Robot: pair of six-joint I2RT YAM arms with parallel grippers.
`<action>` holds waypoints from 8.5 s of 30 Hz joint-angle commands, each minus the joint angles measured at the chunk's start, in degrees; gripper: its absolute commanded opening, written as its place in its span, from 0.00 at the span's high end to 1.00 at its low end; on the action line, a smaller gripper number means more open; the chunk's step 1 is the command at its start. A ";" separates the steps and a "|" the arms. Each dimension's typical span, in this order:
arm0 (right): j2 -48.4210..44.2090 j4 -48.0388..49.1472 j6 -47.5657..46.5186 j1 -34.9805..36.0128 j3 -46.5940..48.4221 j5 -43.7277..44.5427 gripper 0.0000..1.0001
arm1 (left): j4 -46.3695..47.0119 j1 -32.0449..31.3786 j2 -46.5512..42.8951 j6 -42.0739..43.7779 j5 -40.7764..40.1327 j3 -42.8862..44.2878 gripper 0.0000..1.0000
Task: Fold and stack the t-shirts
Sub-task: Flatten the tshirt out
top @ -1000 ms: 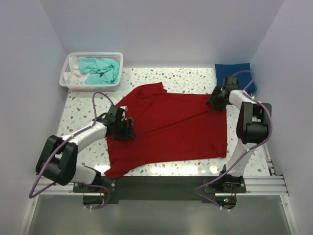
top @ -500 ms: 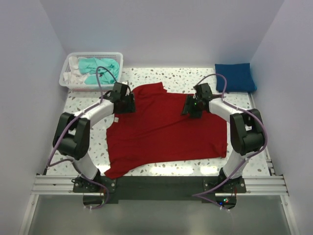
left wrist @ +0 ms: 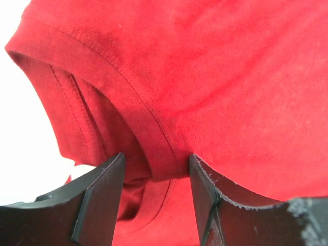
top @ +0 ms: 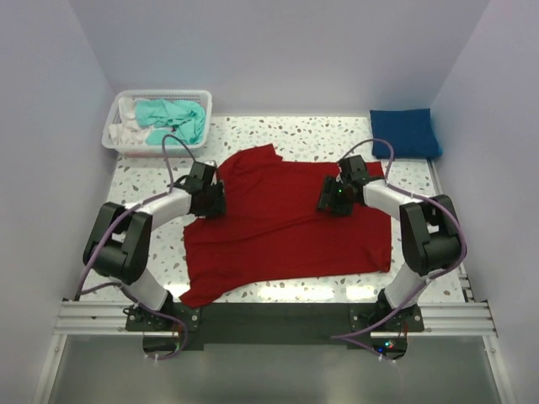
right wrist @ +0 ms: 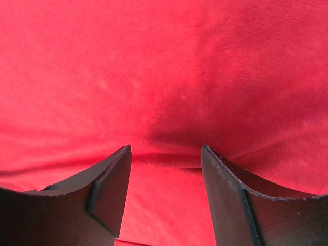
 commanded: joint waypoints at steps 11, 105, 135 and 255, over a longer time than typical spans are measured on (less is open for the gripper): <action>-7.75 -10.85 -3.39 -0.02 -9.34 4.99 0.38 | -12.84 0.09 -21.64 -5.67 -0.89 -6.81 0.40; 6.39 -13.23 -9.11 -8.81 18.17 10.35 0.37 | -2.03 -3.95 13.62 3.92 -10.66 30.25 0.38; 28.63 -11.12 -10.78 -9.07 37.77 8.15 0.35 | -7.49 3.69 29.87 1.72 -18.04 37.70 0.54; -47.38 -54.09 1.78 -13.56 -10.48 12.02 0.86 | -3.87 -4.65 -4.67 6.82 -19.18 3.25 0.25</action>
